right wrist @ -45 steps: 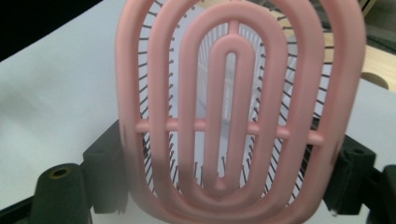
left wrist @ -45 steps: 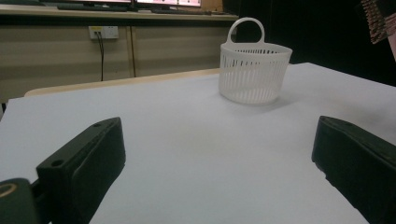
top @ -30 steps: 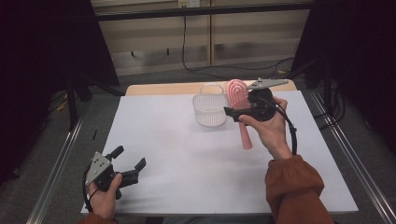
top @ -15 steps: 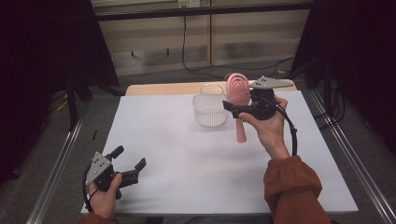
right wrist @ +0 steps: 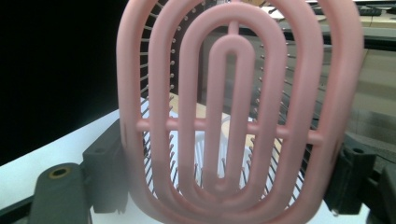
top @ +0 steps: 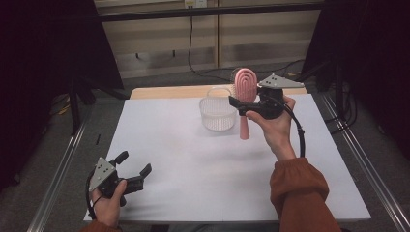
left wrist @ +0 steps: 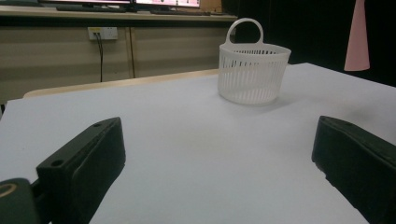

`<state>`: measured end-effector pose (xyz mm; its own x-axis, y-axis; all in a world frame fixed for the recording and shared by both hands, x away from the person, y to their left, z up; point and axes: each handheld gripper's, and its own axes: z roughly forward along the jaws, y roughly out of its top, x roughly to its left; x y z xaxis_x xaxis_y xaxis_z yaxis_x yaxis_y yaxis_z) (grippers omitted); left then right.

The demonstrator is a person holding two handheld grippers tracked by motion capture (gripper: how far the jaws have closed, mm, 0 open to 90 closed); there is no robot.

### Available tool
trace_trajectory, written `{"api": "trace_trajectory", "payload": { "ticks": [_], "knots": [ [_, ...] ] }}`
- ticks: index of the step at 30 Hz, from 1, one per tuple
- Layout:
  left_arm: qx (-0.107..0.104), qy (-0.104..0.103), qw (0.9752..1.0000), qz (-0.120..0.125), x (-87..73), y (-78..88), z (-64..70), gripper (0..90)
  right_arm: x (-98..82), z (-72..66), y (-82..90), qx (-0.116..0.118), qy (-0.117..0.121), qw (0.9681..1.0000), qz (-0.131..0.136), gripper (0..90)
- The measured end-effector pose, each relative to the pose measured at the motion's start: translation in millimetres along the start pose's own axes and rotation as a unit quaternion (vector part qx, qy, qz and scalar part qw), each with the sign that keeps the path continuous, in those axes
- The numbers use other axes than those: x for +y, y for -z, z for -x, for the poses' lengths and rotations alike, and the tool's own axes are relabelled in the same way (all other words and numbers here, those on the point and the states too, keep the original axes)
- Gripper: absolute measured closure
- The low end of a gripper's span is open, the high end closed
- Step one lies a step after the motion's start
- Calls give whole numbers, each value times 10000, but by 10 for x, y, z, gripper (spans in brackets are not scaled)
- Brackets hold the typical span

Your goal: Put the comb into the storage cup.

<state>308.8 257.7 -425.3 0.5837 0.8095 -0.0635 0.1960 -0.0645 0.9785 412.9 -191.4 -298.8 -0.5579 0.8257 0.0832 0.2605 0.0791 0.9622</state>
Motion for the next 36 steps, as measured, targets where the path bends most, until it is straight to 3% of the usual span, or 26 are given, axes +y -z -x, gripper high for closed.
{"api": "trace_trajectory", "payload": {
  "ticks": [9,19,36],
  "knots": [
    [3,9,10000,6,0,-5,-1,28,60,35,-88,19,-87,9998,160,191],
    [-1,31,10000,23,0,-6,3,28,248,54,-217,27,-6,9993,380,190],
    [-22,2,10000,45,5,4,-1,28,362,135,-416,22,61,9986,532,190]
  ]
}}
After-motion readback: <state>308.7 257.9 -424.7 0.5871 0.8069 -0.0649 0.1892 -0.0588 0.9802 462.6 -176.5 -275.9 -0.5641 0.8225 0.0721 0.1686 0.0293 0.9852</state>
